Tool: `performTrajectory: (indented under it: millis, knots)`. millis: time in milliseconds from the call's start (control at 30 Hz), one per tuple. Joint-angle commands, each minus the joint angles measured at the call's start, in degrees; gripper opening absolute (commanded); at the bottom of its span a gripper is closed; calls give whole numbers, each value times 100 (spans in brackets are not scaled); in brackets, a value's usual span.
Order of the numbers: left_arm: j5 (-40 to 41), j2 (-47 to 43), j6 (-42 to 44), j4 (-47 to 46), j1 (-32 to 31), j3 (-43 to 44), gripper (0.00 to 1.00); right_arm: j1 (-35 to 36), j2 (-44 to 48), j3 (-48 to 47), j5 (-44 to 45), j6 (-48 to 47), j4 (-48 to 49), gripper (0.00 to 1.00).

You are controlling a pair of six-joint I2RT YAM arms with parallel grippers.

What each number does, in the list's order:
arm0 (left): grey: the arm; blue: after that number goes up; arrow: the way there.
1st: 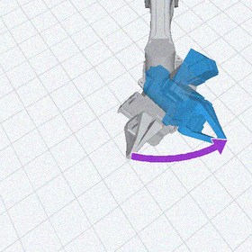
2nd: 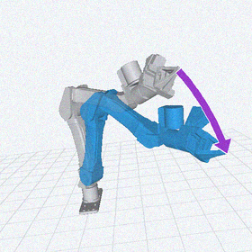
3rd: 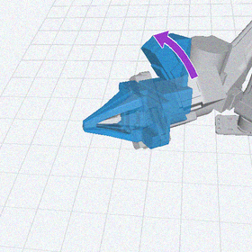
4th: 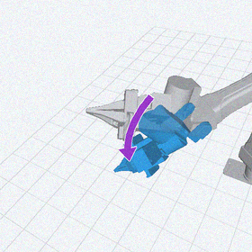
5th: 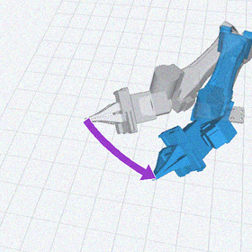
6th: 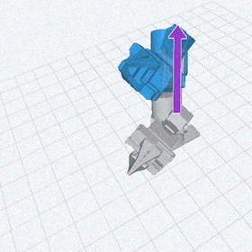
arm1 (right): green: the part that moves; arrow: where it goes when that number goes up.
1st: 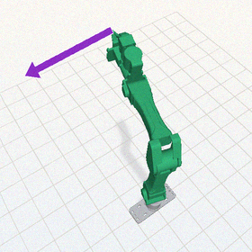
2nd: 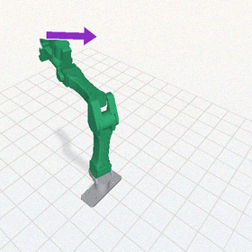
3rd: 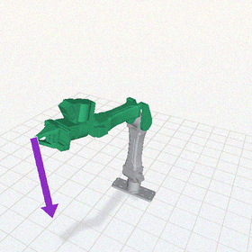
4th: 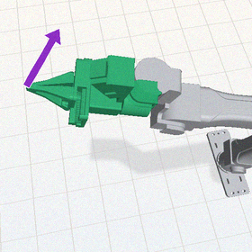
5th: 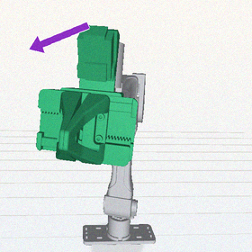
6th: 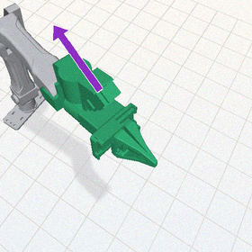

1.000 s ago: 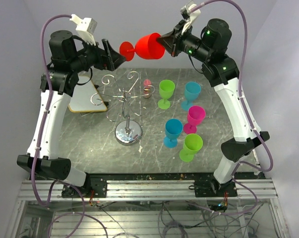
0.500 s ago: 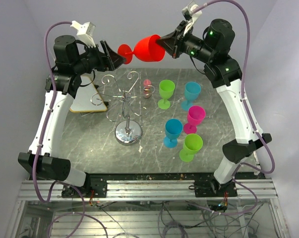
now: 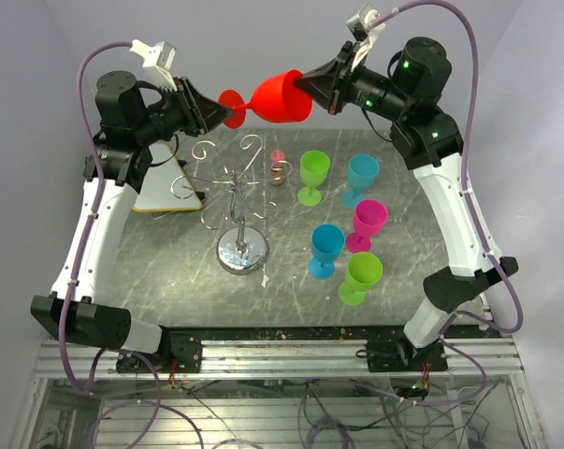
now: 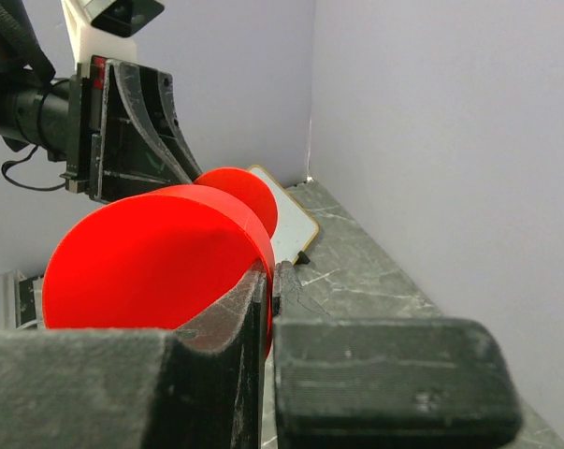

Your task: Place the wine glass upside down on the wine glass rack

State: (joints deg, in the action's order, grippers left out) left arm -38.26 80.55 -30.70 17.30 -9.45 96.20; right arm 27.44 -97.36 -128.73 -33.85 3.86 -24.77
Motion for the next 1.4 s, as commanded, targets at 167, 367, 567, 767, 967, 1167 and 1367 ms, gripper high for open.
performTrajectory:
  millis: [167, 367, 567, 767, 967, 1167, 1367]
  knots:
    - [-133, -188, -119, -271, 40, -120, 15, -13, 216, 117, 88, -72, 132, 0]
    - [220, -247, -20, 24, 97, 11, 7, -15, 216, 258, 224, -375, 81, 6]
    - [252, -420, -142, 87, 461, 30, 7, -16, 385, 528, 424, -824, -88, 62]
    - [512, -719, 224, 297, 1076, 261, 7, -20, 634, 775, 612, -1112, -269, 91]
    - [2071, -1208, 2294, 1213, 1196, 641, 7, -149, 999, 976, 658, -1387, -453, 100]
    - [3755, -1554, 4224, 1712, 1439, 889, 7, -428, 1381, 1482, 565, -1710, -608, 100]
    - [4992, -1542, 5718, 1973, 1459, 921, 7, -762, 1710, 1902, 328, -1838, -616, 100]
